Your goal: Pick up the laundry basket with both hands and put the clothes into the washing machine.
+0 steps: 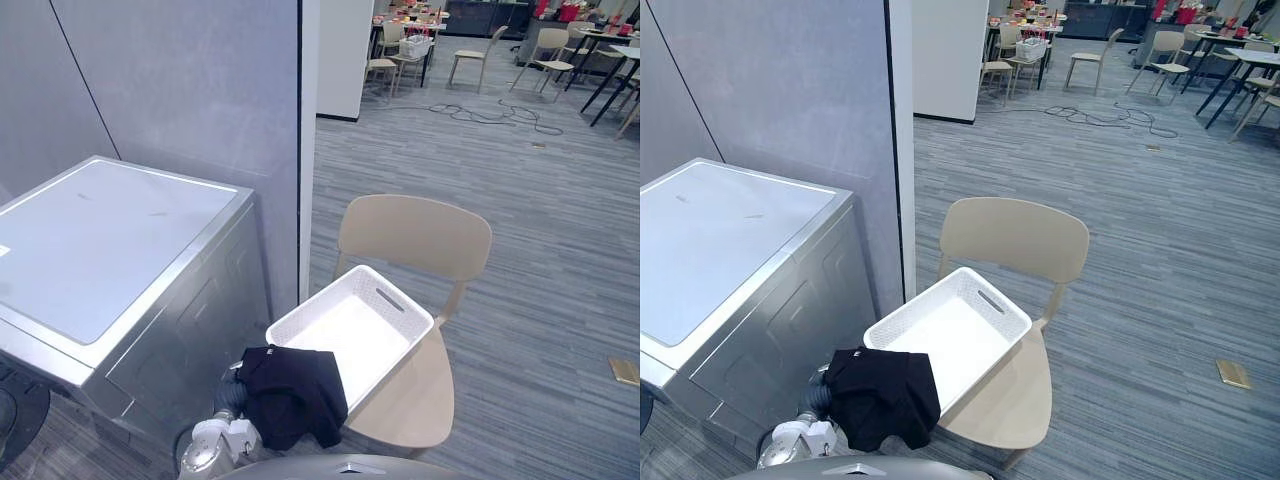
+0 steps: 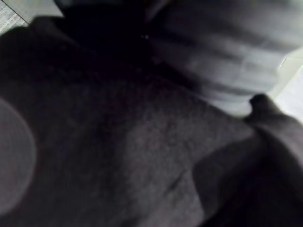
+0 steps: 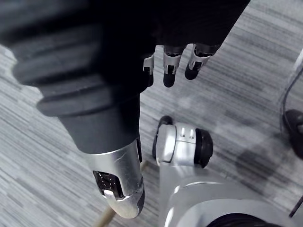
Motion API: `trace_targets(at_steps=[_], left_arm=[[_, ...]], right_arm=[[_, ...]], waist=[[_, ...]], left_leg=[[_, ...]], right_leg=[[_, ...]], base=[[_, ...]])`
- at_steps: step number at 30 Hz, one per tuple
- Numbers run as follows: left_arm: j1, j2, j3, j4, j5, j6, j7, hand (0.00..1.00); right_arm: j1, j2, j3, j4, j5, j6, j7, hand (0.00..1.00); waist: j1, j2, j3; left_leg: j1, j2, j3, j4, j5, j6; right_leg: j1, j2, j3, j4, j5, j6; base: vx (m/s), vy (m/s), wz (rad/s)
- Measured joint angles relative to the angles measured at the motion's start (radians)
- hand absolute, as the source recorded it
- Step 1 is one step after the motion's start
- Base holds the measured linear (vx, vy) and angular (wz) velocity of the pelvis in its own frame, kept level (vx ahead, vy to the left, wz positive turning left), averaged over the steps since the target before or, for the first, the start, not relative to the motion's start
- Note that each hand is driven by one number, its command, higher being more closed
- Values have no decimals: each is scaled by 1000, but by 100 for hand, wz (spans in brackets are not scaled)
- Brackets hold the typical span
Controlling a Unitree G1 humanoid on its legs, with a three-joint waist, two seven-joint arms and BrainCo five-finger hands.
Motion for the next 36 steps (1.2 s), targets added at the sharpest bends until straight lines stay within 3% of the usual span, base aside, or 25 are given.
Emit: trace_targets(at_steps=[6,10,12,14,16,18,20,21,22,23,24,26,27,28,29,31,33,36], left_arm=[[0,16,39,9,-16,0,3,100],[-3,16,82,9,-18,-3,12,100],[-5,10,104,7,-18,-10,17,100],[-5,-15,131,0,-19,-11,32,100],[-3,-38,124,-19,-18,-10,33,100],[0,-63,103,-42,-17,-9,34,100],[1,-66,72,-71,-17,-7,36,100],[-13,-61,64,-90,-17,-6,36,100],[-18,-63,63,-92,-17,-6,36,100],[-28,-71,53,-92,-17,-5,35,100],[-34,-83,53,-91,-17,-5,36,100],[-54,-82,52,-90,-17,-5,41,100],[-61,-82,52,-86,-17,-5,46,100],[-71,-82,50,-83,-17,-5,52,100],[-81,-82,49,-79,-17,-5,53,100],[-102,-57,40,-80,-19,-5,59,100],[-111,-26,31,-79,-36,-4,62,100],[-122,18,14,-80,-39,-4,66,100]], right_arm=[[-84,-20,57,26,-22,0,0,0],[-130,-46,100,25,-39,-2,3,0],[-154,-53,133,24,-62,-12,6,0],[-186,-64,177,17,-64,-22,8,0],[-199,-68,208,-21,-82,-30,4,0],[-206,-68,213,-55,-83,-45,-8,0],[-244,-69,213,-81,-82,-60,-14,0],[-274,-58,209,-87,-82,-65,-14,0],[-281,-59,207,-87,-83,-68,-14,0],[-289,-71,204,-89,-83,-74,-20,0],[-288,-80,201,-90,-82,-79,-33,0],[-280,-76,201,-79,-44,-81,-38,0],[-276,-74,199,-76,-18,-84,-37,0],[-274,-73,200,-59,12,-88,-38,0],[-284,-72,190,-41,29,-86,-40,0],[-291,-58,184,6,29,-80,-52,0],[-310,-60,173,42,27,-80,-72,0],[-328,-68,177,50,17,-78,-78,0]], waist=[[2,-12,10],[3,-10,35],[6,-15,81],[18,3,119],[23,11,136],[38,9,139],[47,9,140],[43,-18,140],[45,-17,145],[42,2,146],[34,25,143],[34,34,144],[34,34,143],[35,35,141],[32,47,132],[26,1,121],[49,-5,129],[63,0,128]], left_leg=[[26,0,-6,6,-9,2],[40,10,-22,21,-18,4],[19,36,-45,103,-51,0],[-64,98,-105,228,-85,-7],[-118,130,-162,242,-73,-13],[-145,135,-192,231,-50,15],[-172,124,-194,189,4,96],[-197,129,-173,242,-43,134],[-217,135,-175,310,-64,144],[-271,148,-179,537,-142,174],[-279,168,-165,655,-208,172],[-282,204,-151,782,-277,201],[-282,216,-156,821,-291,202],[-289,228,-159,851,-320,177],[-312,192,-170,831,-358,125],[-340,119,-224,743,-416,50],[-398,106,-242,783,-415,64],[-494,46,-284,820,-433,102]], right_leg=[[23,1,-4,20,-21,-13],[22,0,-9,105,-79,-13],[27,5,-23,160,-112,-15],[16,38,-63,225,-146,-25],[-4,60,-117,270,-179,-42],[-37,58,-151,334,-224,-56],[-64,41,-189,391,-256,-74],[-73,5,-233,401,-258,-92],[-75,-4,-237,407,-255,-87],[-63,-13,-256,416,-252,-85],[-38,-18,-284,424,-250,-87],[-20,-29,-305,435,-247,-81],[-15,-30,-305,435,-242,-72],[-16,-40,-305,439,-231,-53],[-26,-49,-309,440,-223,-37],[-50,-89,-332,409,-198,-42],[-32,-76,-350,329,-110,-44],[18,-71,-391,158,30,-47]], base=[[31,-1,2],[32,-16,11],[1,-73,29],[-42,-116,48],[-85,-134,68],[-85,-133,63],[-95,-95,68],[-53,-4,60],[-56,24,63],[-46,30,53],[-58,58,59],[-73,141,35],[-104,310,21],[-71,306,26],[-61,313,41],[-84,343,76],[-109,342,51],[-105,314,54]])
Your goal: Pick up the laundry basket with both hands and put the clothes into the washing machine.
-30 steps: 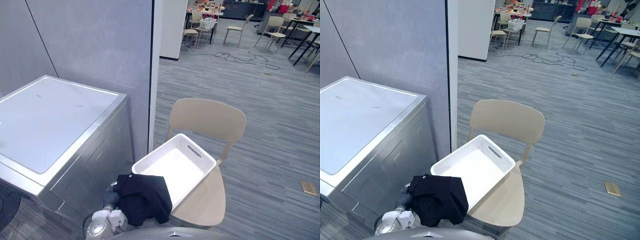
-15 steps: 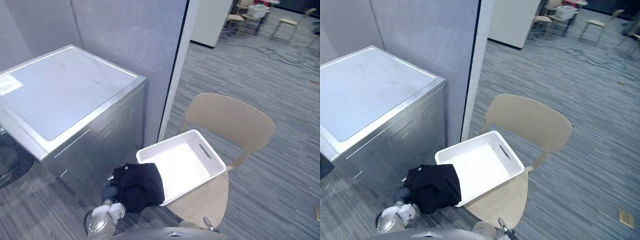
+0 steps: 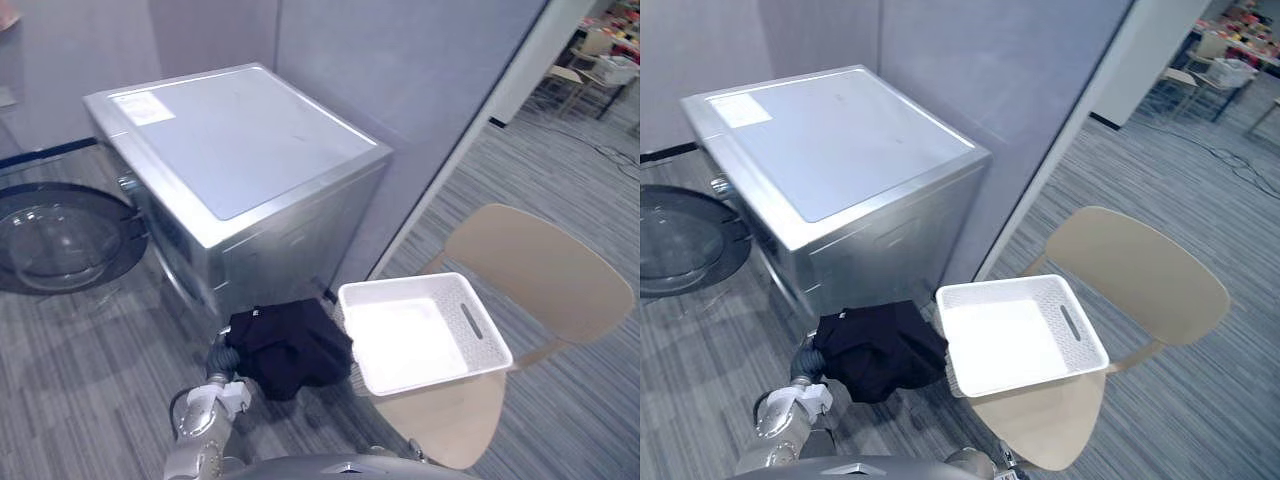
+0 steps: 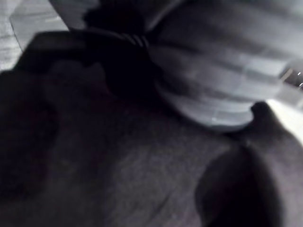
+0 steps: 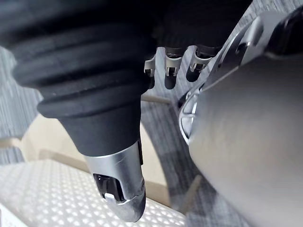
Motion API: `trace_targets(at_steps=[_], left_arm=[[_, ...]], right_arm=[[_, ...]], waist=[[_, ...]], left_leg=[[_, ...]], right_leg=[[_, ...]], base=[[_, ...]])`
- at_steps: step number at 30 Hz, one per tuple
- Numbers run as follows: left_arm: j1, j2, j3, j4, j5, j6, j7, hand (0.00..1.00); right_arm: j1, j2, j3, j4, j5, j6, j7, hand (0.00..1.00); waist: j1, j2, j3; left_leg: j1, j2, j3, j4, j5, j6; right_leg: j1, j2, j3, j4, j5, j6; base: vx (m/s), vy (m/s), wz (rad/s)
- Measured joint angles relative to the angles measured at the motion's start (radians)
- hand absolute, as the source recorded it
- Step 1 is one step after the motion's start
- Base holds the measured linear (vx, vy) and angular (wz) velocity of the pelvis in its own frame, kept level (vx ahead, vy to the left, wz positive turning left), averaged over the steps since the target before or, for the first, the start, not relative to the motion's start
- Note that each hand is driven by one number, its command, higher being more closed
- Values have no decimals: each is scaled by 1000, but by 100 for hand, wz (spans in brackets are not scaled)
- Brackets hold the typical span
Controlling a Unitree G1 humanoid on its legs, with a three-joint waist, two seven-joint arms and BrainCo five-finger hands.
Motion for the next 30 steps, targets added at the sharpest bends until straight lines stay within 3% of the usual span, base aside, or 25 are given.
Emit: trace_targets(at_steps=[2,3,4,5,6,7,9,11,13,14,17,20,21,23,25,26,28,29,30], left_arm=[[-20,16,1,-1,0,0,0,100],[-26,25,9,-1,0,0,0,100],[-26,30,13,-1,2,0,1,100],[-21,31,22,-1,6,0,9,100],[-19,32,22,-2,11,0,10,100],[-18,32,22,-6,41,0,13,100],[-17,29,18,-41,98,-4,16,100],[-18,14,17,-51,120,-6,16,100],[-17,-29,11,-43,123,-6,14,100],[-14,-58,3,-30,123,-6,11,100],[-15,-81,-7,10,123,1,5,100],[-10,-75,-5,16,123,3,6,100],[-9,-75,-6,14,123,3,6,100],[-4,-84,-23,5,123,0,6,100],[5,-102,-22,4,123,0,5,100],[14,-104,-22,-16,122,-1,4,100],[11,-100,-16,-14,121,-3,3,100],[15,-97,-22,0,121,0,0,100],[15,-97,-22,0,121,1,-4,100]], right_arm=[[-18,-19,0,6,2,-1,-2,0],[-28,-22,-4,0,4,-1,-3,0],[-27,-22,-4,-8,3,-1,-3,0],[-18,-23,-4,-40,3,0,-3,0],[-14,-21,-4,-53,3,1,-4,0],[-7,-13,-2,-79,4,1,-3,0],[9,26,15,-145,21,-3,3,0],[12,49,29,-182,42,-3,9,0],[10,62,29,-181,46,-5,16,0],[11,54,28,-179,45,-4,24,0],[30,65,28,-178,40,-4,22,0],[36,67,29,-178,-6,-1,21,0],[36,67,30,-178,-25,-1,20,0],[36,58,32,-179,-45,-3,20,0],[38,42,42,-179,-50,-3,20,0],[37,34,62,-178,-61,-4,21,0],[26,31,67,-172,-69,-4,22,0],[18,18,67,-137,-70,-3,22,0],[16,11,67,-108,-75,-2,21,0]], waist=[[11,14,-1],[15,22,3],[18,34,11],[21,37,17],[22,46,22],[21,41,22],[18,15,8],[5,-15,-9],[-2,-37,-23],[0,-36,-33],[-13,-37,-39],[2,-36,-40],[8,-36,-40],[21,-20,-33],[29,-3,-35],[45,-9,-35],[52,-22,-35],[32,-10,-38],[16,-26,-38]], left_leg=[[-75,-37,-1,-8,-5,16],[-78,-37,20,-44,8,33],[-71,-39,33,-73,21,37],[-22,-44,47,-160,84,65],[2,-50,47,-197,108,76],[45,-59,50,-259,140,89],[128,-71,75,-407,207,91],[160,-96,86,-472,230,90],[153,-121,101,-476,236,84],[154,-128,100,-487,264,87],[231,-161,95,-652,378,86],[304,-167,114,-749,438,83],[301,-165,122,-723,430,80],[217,-130,128,-470,336,66],[148,-93,129,-326,302,59],[106,-44,173,-187,205,117],[58,-3,170,-72,146,129],[42,26,114,-52,135,127],[29,45,65,-68,131,121]], right_leg=[[-36,-9,0,-59,124,-72],[-65,-12,3,-65,218,-140],[-77,-16,8,-63,259,-181],[-89,7,79,-11,252,-205],[-89,28,110,21,214,-192],[-93,64,147,81,132,-168],[-135,185,199,255,-66,-143],[-152,274,201,284,-152,-138],[-115,320,229,190,-186,-141],[-99,346,317,143,-188,-138],[-74,348,387,81,-180,-151],[-32,354,393,58,-180,-151],[-21,354,394,59,-179,-151],[24,358,386,60,-179,-150],[41,361,383,60,-181,-152],[38,348,388,53,-216,-179],[32,304,389,35,-291,-155],[-1,283,395,71,-299,-142],[-42,242,411,112,-318,-127]], base=[[-137,371,52],[-106,331,32],[-36,305,35],[15,201,25],[31,166,26],[43,86,16],[68,46,4],[60,-49,-6],[48,-98,-11],[53,-82,-12],[127,-96,16],[52,-57,9],[2,-26,18],[-20,-16,34],[-106,-19,9],[-135,-5,-28],[-131,41,-50],[-166,190,-29],[-118,262,-6]])
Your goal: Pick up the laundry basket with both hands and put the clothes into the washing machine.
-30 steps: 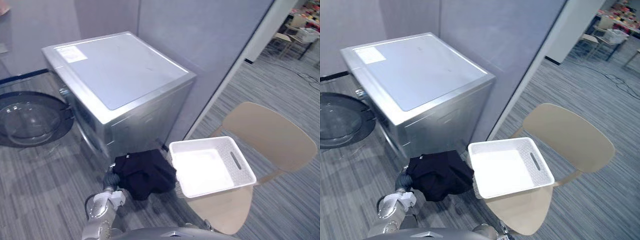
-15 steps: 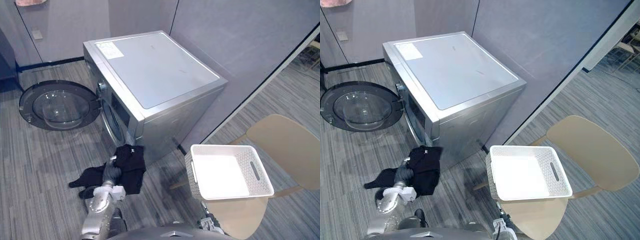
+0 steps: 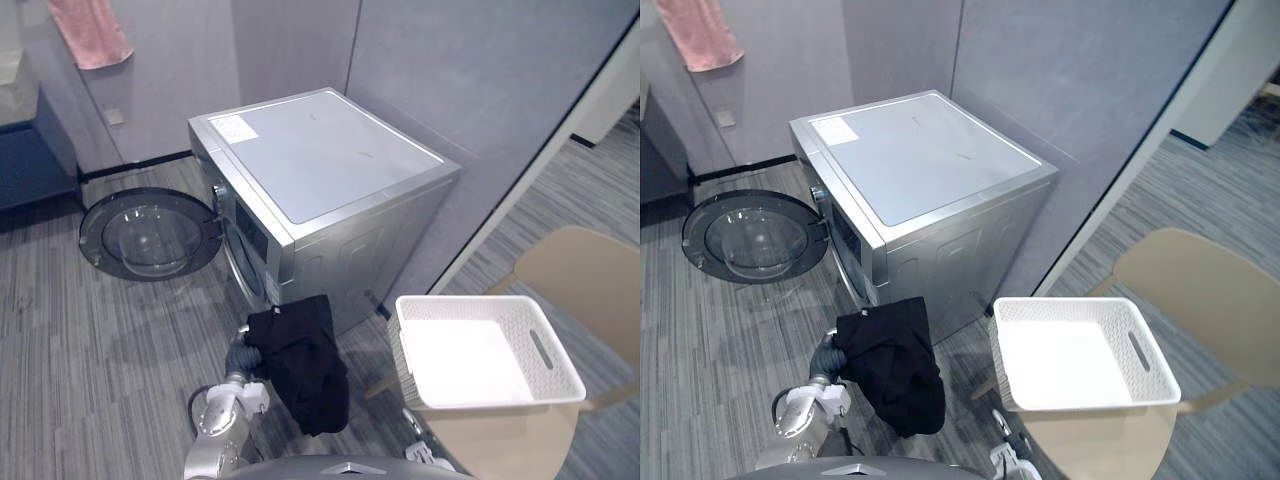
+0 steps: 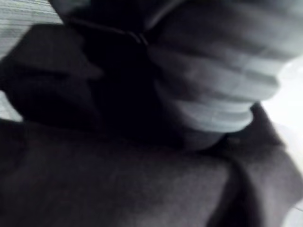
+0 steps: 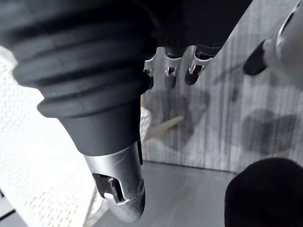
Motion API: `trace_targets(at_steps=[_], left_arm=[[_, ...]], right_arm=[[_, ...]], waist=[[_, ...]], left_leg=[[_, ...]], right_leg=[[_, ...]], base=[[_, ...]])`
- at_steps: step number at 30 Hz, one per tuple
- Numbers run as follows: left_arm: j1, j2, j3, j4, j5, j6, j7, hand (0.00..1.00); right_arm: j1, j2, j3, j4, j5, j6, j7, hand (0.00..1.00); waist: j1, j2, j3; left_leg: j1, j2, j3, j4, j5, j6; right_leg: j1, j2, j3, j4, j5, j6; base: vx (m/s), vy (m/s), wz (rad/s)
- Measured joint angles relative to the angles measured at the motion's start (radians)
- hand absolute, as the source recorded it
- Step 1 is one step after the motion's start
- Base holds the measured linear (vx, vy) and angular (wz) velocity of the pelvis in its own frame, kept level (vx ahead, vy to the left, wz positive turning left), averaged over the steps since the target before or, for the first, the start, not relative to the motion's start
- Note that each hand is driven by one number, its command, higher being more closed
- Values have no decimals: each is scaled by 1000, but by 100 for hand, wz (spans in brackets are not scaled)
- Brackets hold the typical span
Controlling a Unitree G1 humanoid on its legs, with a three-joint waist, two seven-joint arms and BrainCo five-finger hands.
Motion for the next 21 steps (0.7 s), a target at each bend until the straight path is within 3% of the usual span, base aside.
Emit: trace_targets(at_steps=[1,3,4,5,6,7,8,9,10,11,12,13,14,15,16,17,18,19,21], left_arm=[[0,0,1,0,-1,0,0,100],[0,1,-7,2,-1,-1,-3,100],[-2,2,-15,6,-2,-1,-3,100],[-5,3,-40,16,-3,-1,-3,100],[-5,3,-59,21,-3,-1,-3,100],[-4,6,-91,25,-2,-2,-10,100],[-21,37,-87,41,-2,-2,-14,100],[-23,56,-83,48,-2,-2,-14,100],[-30,86,-83,52,-2,-2,-13,100],[-40,108,-86,52,-3,-3,-13,100],[-49,116,-90,53,-3,-3,-13,100],[-67,127,-95,53,-3,-4,-13,100],[-83,134,-101,52,-3,-10,-12,100],[-88,135,-101,52,-3,-12,-11,100],[-94,137,-92,52,-3,-24,-7,100],[-93,137,-76,55,-3,-27,4,100],[-93,137,-75,59,-3,-27,11,100],[-88,136,-76,60,-3,-28,15,100],[-90,130,-77,65,-2,-30,15,100]], right_arm=[[2,-3,1,21,-1,1,0,0],[5,-14,1,98,-4,3,-1,0],[9,-17,0,112,-14,4,-5,0],[15,-25,-8,137,-52,13,-20,0],[21,-33,-16,144,-65,18,-21,0],[19,-55,-45,168,-82,22,-27,0],[2,-24,-77,199,-80,23,-38,0],[-7,-11,-94,212,-79,23,-40,0],[-18,0,-113,217,-80,23,-42,0],[-19,3,-126,210,-80,21,-42,0],[-19,5,-128,203,-77,19,-41,0],[-22,3,-126,183,-73,17,-41,0],[-22,0,-124,155,-59,12,-42,0],[-23,-5,-120,145,-59,9,-42,0],[-26,-16,-117,119,-59,10,-41,0],[-33,-25,-117,114,-59,10,-41,0],[-34,-29,-116,114,-59,10,-41,0],[-31,-30,-116,104,-59,11,-41,0],[-22,-28,-97,41,-59,8,-33,0]], waist=[[-4,-9,0],[-29,-25,7],[-36,-25,7],[-40,-21,5],[-39,-9,-1],[-40,26,-20],[-50,-23,-18],[-52,-28,-21],[-56,-43,-33],[-54,-40,-35],[-56,-38,-36],[-60,-28,-43],[-57,-12,-52],[-58,-1,-55],[-62,20,-47],[-71,39,-34],[-73,48,-27],[-76,65,-15],[-81,94,1]], left_leg=[[-6,9,-29,-15,4,-9],[-7,45,-161,-103,50,-45],[-4,53,-181,-131,66,-50],[21,57,-193,-196,116,-52],[40,57,-192,-237,156,-47],[76,49,-187,-274,132,-180],[61,-8,-176,-225,96,-264],[48,-28,-166,-201,78,-268],[22,-43,-162,-147,39,-267],[9,-56,-155,-120,11,-247],[6,-66,-151,-117,3,-234],[6,-85,-126,-130,-6,-213],[13,-109,-92,-160,-1,-187],[24,-120,-69,-185,9,-162],[61,-135,-25,-242,26,-127],[119,-154,11,-312,48,-97],[154,-163,29,-349,60,-86],[231,-177,75,-427,81,-74],[339,-187,174,-540,98,-65]], right_leg=[[-21,-20,11,21,-7,11],[-81,-98,39,91,-38,74],[-87,-117,42,103,-47,94],[-86,-160,48,117,-58,144],[-80,-176,51,115,-61,167],[-65,-198,61,95,-62,218],[-33,-248,98,36,-46,224],[-10,-262,115,-7,-7,217],[14,-274,141,-79,112,238],[13,-282,151,-104,216,233],[2,-289,152,-102,264,218],[-38,-303,160,-86,371,155],[-103,-317,164,-60,490,32],[-133,-328,150,-53,558,-37],[-208,-337,109,48,559,-128],[-271,-318,63,210,394,-116],[-283,-296,51,265,318,-104],[-299,-232,19,350,200,-64],[-333,-69,-68,429,47,-38]], base=[[-42,336,3],[28,533,9],[66,519,21],[105,506,19],[157,692,17],[190,840,16],[171,663,15],[176,582,10],[163,537,-6],[137,538,-6],[92,516,-11],[84,499,-24],[86,503,-35],[114,483,-57],[138,434,-64],[164,469,-67],[166,393,-75],[133,272,-91],[120,163,-110]])
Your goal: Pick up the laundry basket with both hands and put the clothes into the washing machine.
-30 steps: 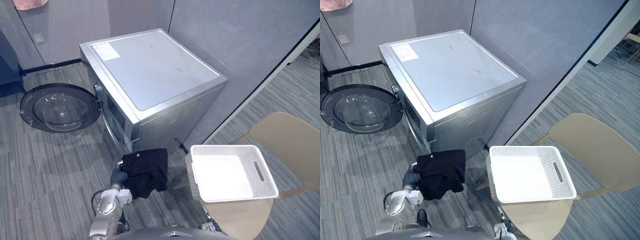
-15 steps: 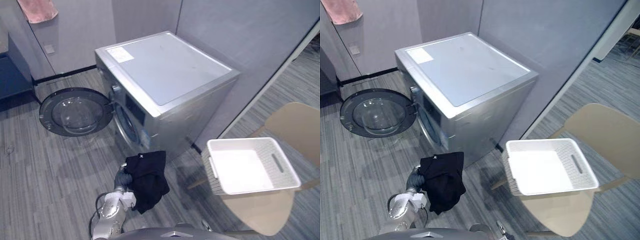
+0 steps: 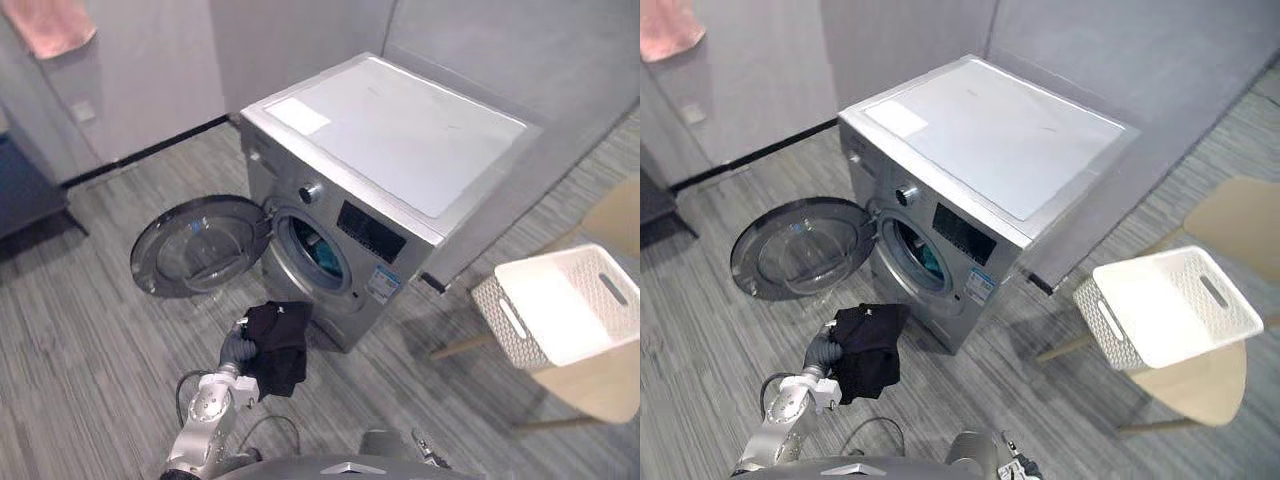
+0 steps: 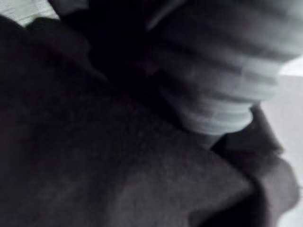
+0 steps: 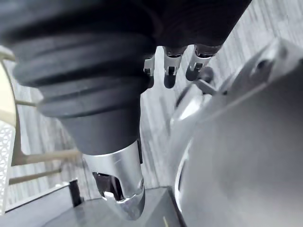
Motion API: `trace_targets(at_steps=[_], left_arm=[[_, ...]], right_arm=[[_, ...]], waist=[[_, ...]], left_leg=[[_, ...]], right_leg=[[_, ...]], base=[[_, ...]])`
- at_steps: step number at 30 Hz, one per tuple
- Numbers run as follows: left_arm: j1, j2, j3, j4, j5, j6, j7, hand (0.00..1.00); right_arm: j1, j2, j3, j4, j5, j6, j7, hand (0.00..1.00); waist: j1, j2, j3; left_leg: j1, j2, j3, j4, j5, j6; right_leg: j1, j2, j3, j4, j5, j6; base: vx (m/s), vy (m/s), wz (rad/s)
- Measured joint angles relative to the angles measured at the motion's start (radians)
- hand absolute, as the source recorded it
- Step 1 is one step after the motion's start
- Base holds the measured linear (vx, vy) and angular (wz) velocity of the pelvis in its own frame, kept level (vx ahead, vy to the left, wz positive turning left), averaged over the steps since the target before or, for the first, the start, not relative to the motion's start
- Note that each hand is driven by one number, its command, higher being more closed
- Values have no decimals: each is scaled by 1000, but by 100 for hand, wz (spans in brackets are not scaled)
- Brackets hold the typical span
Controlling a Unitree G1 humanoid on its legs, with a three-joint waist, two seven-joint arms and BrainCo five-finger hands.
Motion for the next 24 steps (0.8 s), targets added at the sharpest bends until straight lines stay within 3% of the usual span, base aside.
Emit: trace_targets(at_steps=[1,4,5,6,7,8,10,11,13,14,15,16,18,20,21,22,24], left_arm=[[0,-1,0,1,0,-1,0,100],[-39,-29,-2,39,1,1,0,100],[-53,-50,-5,41,2,2,-2,100],[-81,-75,-25,42,2,3,-6,100],[-84,-82,-27,44,2,4,-6,100],[-90,-105,-48,44,2,6,-7,100],[-125,-118,-103,43,2,10,-17,100],[-138,-126,-133,36,-1,10,-28,100],[-137,-126,-142,16,-12,10,-43,100],[-133,-126,-139,13,-28,10,-45,100],[-127,-127,-138,8,-32,10,-45,100],[-103,-128,-131,-18,-37,10,-44,100],[-80,-127,-128,-45,-39,11,-44,100],[-63,-127,-120,-56,-39,15,-43,100],[-61,-127,-119,-56,-39,15,-43,100],[-48,-122,-117,-52,-40,16,-43,100],[-55,-118,-119,-22,-39,17,-46,100]], right_arm=[[3,1,2,-7,0,-1,1,0],[18,22,10,-75,1,-12,17,0],[25,24,10,-88,1,-15,20,0],[61,41,5,-114,12,-16,20,0],[71,41,1,-114,18,-18,20,0],[83,40,-19,-115,23,-17,20,0],[97,44,-78,-113,30,-16,18,0],[105,53,-106,-113,37,-15,14,0],[106,45,-96,-116,38,-15,12,0],[103,35,-84,-121,39,-15,11,0],[102,30,-71,-124,39,-15,10,0],[98,24,-44,-131,39,-7,9,0],[98,23,-13,-134,38,-6,10,0],[66,18,11,-143,35,-7,10,0],[64,17,11,-144,35,-7,10,0],[46,0,17,-136,33,-12,10,0],[31,-16,16,-107,23,-13,10,0]], waist=[[-2,0,-1],[-30,-6,10],[-42,-3,13],[-46,-13,14],[-44,-12,15],[-46,10,12],[-51,11,27],[-46,5,33],[-38,-2,48],[-27,12,54],[-16,18,53],[2,20,53],[14,10,51],[25,5,52],[27,5,52],[38,10,28],[27,19,15]], left_leg=[[7,-2,10,-8,0,0],[50,-12,83,-48,-19,-5],[61,-11,96,-59,-25,-17],[81,-17,97,-52,-44,-50],[90,-14,98,-48,-49,-54],[105,16,101,-22,-56,-59],[74,68,105,168,-72,-82],[11,125,94,407,-65,-82],[-110,191,23,797,-15,-59],[-169,199,-39,957,-11,-49],[-194,197,-65,1000,-12,-50],[-228,199,-99,1001,-22,-51],[-263,221,-147,848,-44,-15],[-233,248,-252,473,-52,10],[-225,245,-267,445,-50,10],[-185,216,-417,259,-30,-20],[-170,192,-418,162,17,-65]], right_leg=[[-4,17,-16,-4,-11,0],[-16,162,-67,-195,-40,-6],[-28,182,-56,-276,-17,-21],[-4,166,-25,-401,119,-29],[1,171,-34,-397,124,-69],[38,193,-48,-406,115,-70],[120,196,-72,-433,92,-74],[175,197,-73,-443,75,-78],[239,200,-60,-425,33,-87],[273,207,-32,-420,17,-88],[284,211,-13,-421,8,-86],[299,216,25,-427,-1,-75],[311,219,62,-445,-14,-52],[298,230,152,-432,-26,-30],[294,230,161,-428,-29,-27],[256,223,227,-400,-51,8],[250,205,253,-387,-49,25]], base=[[105,111,-89],[158,17,-65],[266,-64,-35],[265,-76,-18],[370,-131,-2],[368,-145,14],[335,-145,40],[212,-104,30],[218,-63,-14],[177,-4,-51],[156,61,-83],[113,73,-86],[122,97,-72],[199,183,-82],[181,238,-130],[143,240,-106],[232,395,-67]])
